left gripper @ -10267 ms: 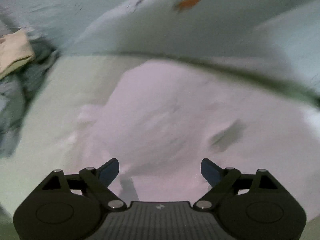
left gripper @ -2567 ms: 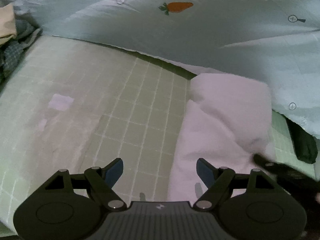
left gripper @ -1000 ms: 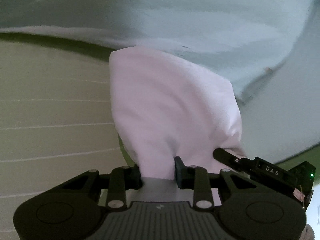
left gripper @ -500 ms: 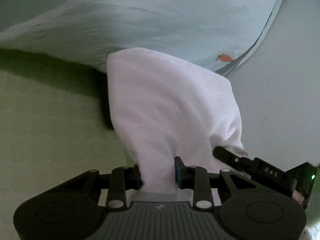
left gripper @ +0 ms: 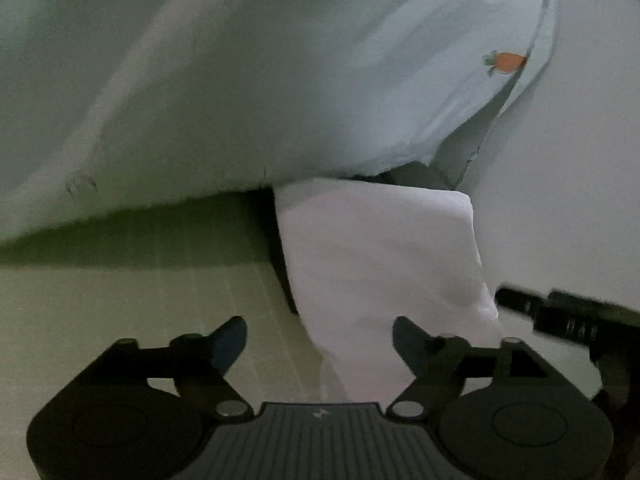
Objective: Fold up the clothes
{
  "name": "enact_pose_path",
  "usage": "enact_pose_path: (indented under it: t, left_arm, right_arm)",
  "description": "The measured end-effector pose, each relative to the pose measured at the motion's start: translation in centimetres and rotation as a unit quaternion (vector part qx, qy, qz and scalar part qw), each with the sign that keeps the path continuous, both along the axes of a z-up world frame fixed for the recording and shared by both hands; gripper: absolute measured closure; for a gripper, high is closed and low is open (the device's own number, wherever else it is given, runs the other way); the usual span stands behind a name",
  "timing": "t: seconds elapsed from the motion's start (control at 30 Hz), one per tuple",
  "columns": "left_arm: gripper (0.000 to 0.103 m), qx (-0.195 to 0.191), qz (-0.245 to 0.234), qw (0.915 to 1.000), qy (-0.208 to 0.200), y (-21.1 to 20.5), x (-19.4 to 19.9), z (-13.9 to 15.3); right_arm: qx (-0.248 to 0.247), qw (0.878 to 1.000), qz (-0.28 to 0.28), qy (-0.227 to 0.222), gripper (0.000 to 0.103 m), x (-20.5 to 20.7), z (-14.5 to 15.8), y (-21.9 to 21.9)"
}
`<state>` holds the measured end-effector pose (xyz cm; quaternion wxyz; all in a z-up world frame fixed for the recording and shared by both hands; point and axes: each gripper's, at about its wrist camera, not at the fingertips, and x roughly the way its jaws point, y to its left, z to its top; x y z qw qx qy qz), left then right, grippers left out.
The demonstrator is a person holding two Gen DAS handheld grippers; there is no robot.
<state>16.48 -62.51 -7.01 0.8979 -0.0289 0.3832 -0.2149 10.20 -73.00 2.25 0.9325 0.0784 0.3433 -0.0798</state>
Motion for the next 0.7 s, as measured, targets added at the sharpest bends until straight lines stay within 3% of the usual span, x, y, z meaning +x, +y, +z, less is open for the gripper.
enact_pose_path:
  t: [0.23, 0.47, 0.7]
  left_arm:
    - [0.014, 0.024, -0.052, 0.9975, -0.04, -0.6, -2.5, 1.5]
    - [0.014, 0.031, -0.071, 0.996, -0.044, -0.2, -6.1, 1.2]
    - [0.014, 0.028, -0.09, 0.995, -0.032, 4.0, -9.6, 1.0]
  right_arm:
    - [0.024, 0.999, -0.037, 0.008, 0.009, -5.4, 0.5, 2.6]
    - [-0.015, 0.998, -0.05, 0.032, 0.009, -10.1, 0.2, 6.2]
    - [-0.01, 0.998, -0.054, 0.041, 0.003, -14.4, 0.0, 10.8]
